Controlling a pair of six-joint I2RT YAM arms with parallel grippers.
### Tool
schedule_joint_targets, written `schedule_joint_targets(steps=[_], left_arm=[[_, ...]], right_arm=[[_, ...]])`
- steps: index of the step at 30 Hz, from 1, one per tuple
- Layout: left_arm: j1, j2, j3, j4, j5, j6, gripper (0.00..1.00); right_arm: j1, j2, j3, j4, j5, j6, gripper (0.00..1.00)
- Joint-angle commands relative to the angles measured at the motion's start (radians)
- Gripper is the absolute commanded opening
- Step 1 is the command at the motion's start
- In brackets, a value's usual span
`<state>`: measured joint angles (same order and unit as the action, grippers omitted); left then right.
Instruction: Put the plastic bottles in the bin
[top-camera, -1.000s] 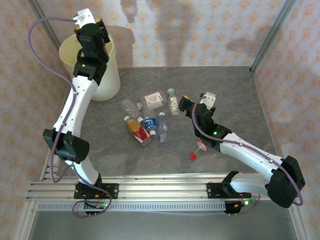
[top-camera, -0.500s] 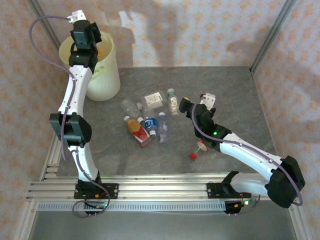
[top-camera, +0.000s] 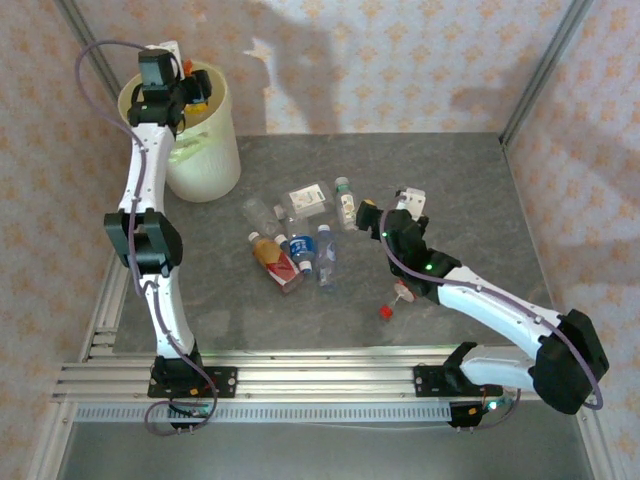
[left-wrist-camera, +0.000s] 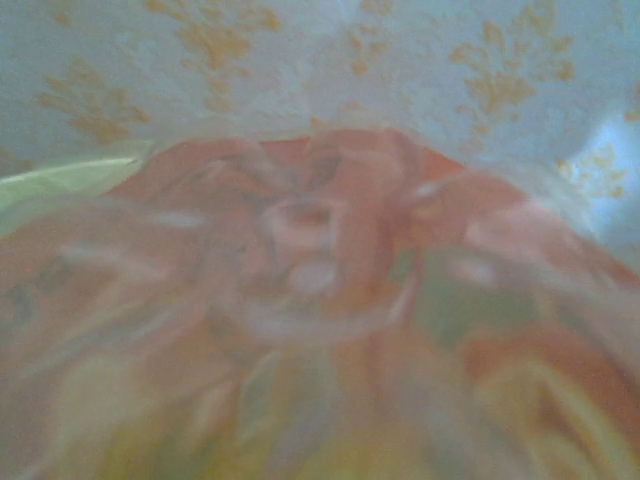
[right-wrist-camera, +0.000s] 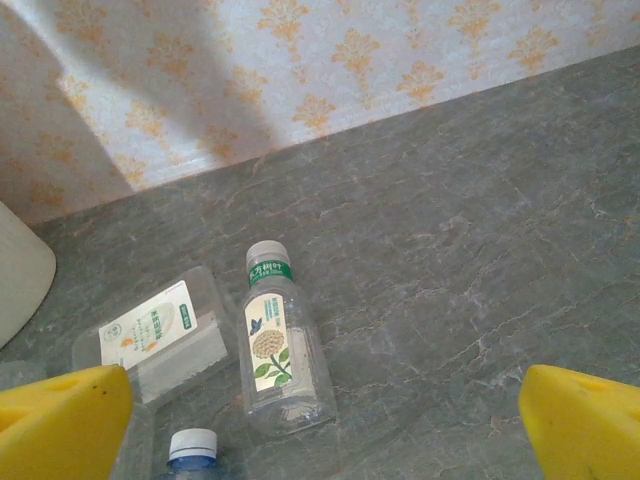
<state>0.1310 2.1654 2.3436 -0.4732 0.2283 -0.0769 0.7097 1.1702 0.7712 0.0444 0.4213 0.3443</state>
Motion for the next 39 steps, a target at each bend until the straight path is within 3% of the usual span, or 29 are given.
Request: schedule_joint_targets(steps=[1, 5, 19, 25, 33, 39], left_arm=[[-0.001, 0.036, 0.088, -0.093, 0.088, 0.014, 0.75], [0.0, 0.062, 0.12, -0.104, 0.046, -0.014, 0.84], [-0.003, 0.016, 0.142, -0.115, 0.051, -0.094, 0.91], [-0.017, -0.006, 0.14, -0.152, 0.017, -0.124, 0.99], [-0.087, -0.082, 0.099, -0.2, -0.164, -0.197, 1.0], [-0.198, -0.299, -0.145, -0.148, -0.356, -0.256, 1.0]], right_arm=[[-0.006, 0.008, 0.009, 0.002, -0.012, -0.026, 0.99], [-0.006, 0.035, 0.023, -0.004, -0.019, -0.033, 0.99], [-0.007, 0.038, 0.024, -0.019, -0.016, -0.023, 0.99], [-0.007, 0.057, 0.041, -0.026, -0.03, -0.014, 0.99], [-0.007, 0.07, 0.067, -0.06, -0.044, -0.002, 0.99], [-0.007, 0.062, 0.058, -0.06, -0.038, 0.002, 0.99]])
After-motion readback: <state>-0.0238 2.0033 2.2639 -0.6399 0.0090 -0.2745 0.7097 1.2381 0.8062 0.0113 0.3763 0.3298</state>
